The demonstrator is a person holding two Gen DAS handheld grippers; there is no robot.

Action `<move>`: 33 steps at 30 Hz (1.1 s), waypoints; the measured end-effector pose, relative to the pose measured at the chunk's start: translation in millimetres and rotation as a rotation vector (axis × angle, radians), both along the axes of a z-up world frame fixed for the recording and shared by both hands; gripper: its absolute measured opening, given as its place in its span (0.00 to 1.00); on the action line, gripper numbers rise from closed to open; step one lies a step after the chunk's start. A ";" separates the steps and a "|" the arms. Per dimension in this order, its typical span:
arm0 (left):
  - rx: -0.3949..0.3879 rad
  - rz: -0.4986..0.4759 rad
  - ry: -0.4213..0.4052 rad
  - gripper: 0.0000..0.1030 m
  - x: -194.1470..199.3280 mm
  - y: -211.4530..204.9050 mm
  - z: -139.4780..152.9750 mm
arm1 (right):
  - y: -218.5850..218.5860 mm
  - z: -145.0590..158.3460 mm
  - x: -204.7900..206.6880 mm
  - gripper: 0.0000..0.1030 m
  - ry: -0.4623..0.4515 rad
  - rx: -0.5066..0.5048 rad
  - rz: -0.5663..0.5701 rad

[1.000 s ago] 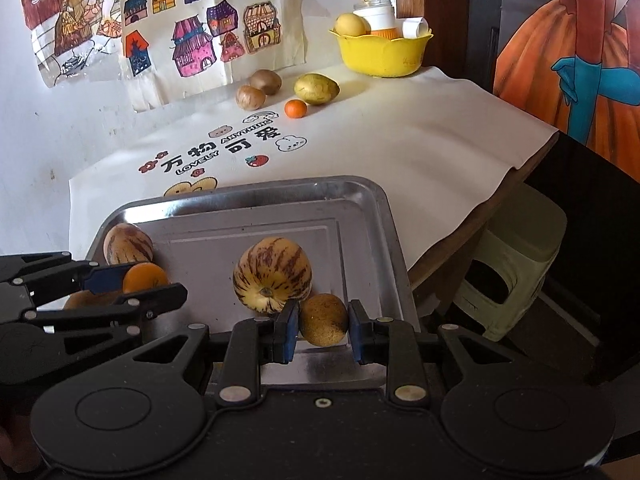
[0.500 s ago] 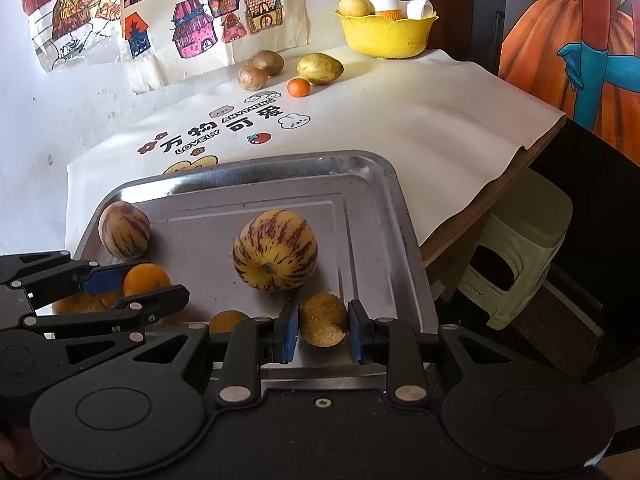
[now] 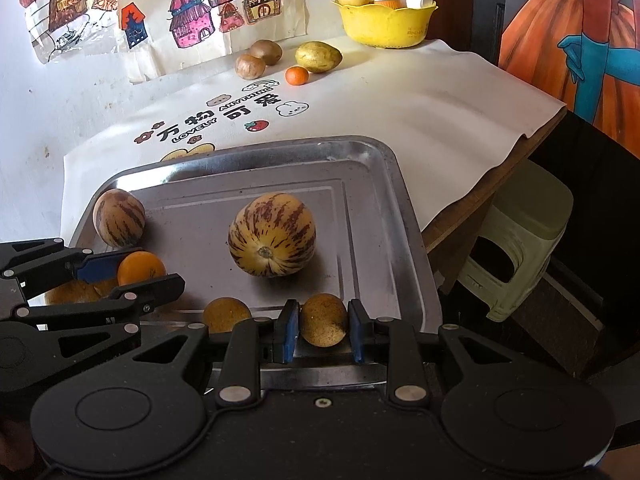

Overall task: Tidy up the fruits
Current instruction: 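Lower the mandarin and small brown fruit into the tray and open both grippers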

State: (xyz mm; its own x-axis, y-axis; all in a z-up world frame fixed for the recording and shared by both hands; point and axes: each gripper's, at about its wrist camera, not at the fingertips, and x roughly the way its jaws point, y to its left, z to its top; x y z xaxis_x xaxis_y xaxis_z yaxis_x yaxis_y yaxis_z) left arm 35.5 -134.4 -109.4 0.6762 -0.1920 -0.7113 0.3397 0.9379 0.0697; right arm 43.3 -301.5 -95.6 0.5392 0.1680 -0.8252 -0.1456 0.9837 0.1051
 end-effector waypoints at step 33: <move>0.009 0.020 -0.016 0.64 -1.0 2.3 1.5 | -0.2 30.3 0.0 0.42 -0.071 0.046 -0.009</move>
